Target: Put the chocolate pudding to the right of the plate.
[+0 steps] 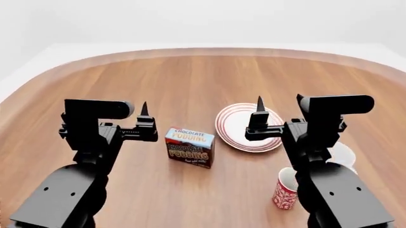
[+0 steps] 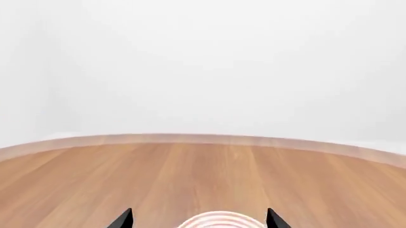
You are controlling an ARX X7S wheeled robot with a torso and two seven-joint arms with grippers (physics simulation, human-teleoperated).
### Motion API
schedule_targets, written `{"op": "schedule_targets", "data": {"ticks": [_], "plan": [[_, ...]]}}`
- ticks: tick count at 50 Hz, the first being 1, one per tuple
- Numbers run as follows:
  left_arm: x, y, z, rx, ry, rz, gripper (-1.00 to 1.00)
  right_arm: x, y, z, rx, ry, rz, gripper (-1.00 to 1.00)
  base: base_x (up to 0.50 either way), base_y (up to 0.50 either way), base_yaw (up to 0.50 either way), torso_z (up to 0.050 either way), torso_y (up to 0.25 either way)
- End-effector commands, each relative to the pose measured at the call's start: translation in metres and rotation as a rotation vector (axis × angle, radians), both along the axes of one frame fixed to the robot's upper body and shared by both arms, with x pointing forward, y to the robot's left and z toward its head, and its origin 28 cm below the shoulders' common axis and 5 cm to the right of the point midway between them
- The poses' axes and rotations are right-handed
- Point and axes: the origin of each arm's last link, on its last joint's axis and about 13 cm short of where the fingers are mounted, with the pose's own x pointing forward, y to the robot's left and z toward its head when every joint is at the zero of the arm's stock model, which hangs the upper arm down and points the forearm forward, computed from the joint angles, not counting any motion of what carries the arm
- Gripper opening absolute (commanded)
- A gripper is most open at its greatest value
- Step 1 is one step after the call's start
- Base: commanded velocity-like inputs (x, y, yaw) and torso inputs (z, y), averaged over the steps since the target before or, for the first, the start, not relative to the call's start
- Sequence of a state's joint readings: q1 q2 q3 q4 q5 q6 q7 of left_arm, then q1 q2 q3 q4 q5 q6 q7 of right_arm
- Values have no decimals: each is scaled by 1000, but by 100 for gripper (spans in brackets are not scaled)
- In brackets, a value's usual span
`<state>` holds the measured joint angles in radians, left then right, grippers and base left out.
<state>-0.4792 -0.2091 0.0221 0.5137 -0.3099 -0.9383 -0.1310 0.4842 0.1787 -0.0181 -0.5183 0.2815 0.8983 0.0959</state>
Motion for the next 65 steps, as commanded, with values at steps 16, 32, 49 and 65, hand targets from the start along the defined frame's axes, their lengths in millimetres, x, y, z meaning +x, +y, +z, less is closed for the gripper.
{"op": "schedule_targets", "data": {"ticks": [16,32,49,65], "plan": [[0,0,5,14,-8,7,100,0,1,2,-12,3,13,100,500,-13,0,0,1],[1,0,5,17,-9,6,100,0,1,2,-19,5,19,100,500,-10,0,0,1],[1,0,4,17,-7,6,100,1,1,1,-30,5,14,100,500,-3,0,0,1],[1,2,6,23,-6,10,100,-25,2,36,-209,119,66,100,31,0,0,0,0]]}}
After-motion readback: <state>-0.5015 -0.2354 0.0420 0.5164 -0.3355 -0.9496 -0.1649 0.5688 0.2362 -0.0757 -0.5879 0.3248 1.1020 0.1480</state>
